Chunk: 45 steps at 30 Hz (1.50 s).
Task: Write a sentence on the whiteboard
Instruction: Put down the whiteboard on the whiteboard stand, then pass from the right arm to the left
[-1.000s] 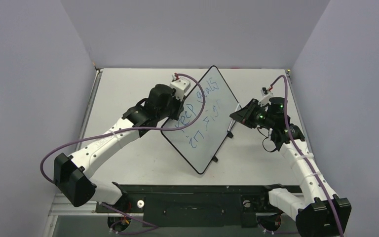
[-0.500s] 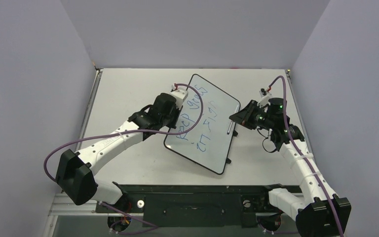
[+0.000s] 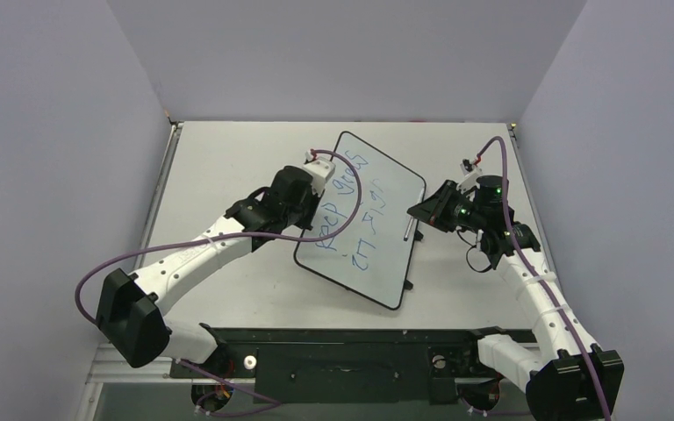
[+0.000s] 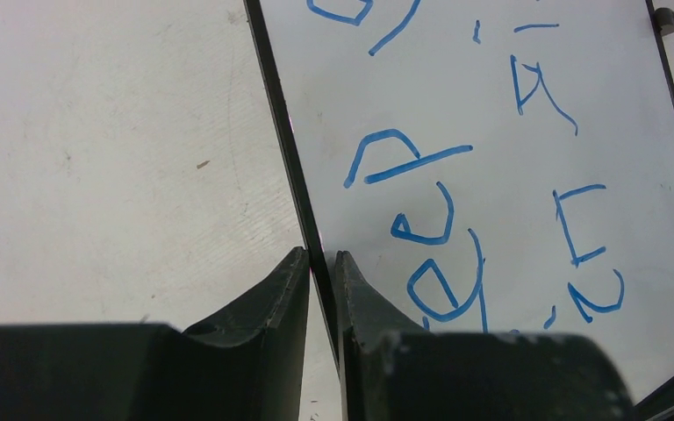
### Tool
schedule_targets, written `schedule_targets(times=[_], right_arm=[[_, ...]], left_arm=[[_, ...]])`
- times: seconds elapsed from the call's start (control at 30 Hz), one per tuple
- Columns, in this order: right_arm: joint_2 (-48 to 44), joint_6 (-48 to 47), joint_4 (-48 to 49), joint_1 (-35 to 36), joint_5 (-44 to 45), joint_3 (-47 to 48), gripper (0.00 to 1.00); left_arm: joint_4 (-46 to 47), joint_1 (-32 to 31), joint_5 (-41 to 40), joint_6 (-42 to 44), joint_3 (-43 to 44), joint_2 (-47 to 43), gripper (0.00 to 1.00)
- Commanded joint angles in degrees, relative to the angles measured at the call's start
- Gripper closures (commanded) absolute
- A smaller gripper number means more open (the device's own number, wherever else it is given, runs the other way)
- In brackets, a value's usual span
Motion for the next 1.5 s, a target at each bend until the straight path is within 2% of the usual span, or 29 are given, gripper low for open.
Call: schedule_targets(times=[0.0,0.43,0.77,1.13,1.27,1.47], right_arm=[[-0.6,-1.0,0.8,-0.1,-0.2,0.1,1.00],[-0.9,-1.2,0.7,0.0,0.2,0.3,1.00],[-2.4,-3.1,1.1,2.2,0.8,1.1,1.00],[-3.2,-5.3,1.4,4.1,1.5,1.9,1.00],[-4.1,-7.6,2.2,7.4,1.0,2.8,1.00],[-5.9,-15.0,1.6,17.2,6.1,5.2,1.00]], left_arm=[[-5.9,-1.9,5.3,0.5,1.5,-0.9,0.86],[-8.2,-3.3,5.9,1.5,6.4,-1.6,0.70],[-9.4,-3.7,6.2,2.1,8.7,-2.2,0.53],[-12.3,-3.9,5.5,3.2,14.0,-3.1,0.46],[-13.1,-4.3,6.1,1.3,18.4,-3.6,0.45],[-10.0,-4.5,16.2,-9.3,26.4,-1.9,0.46]])
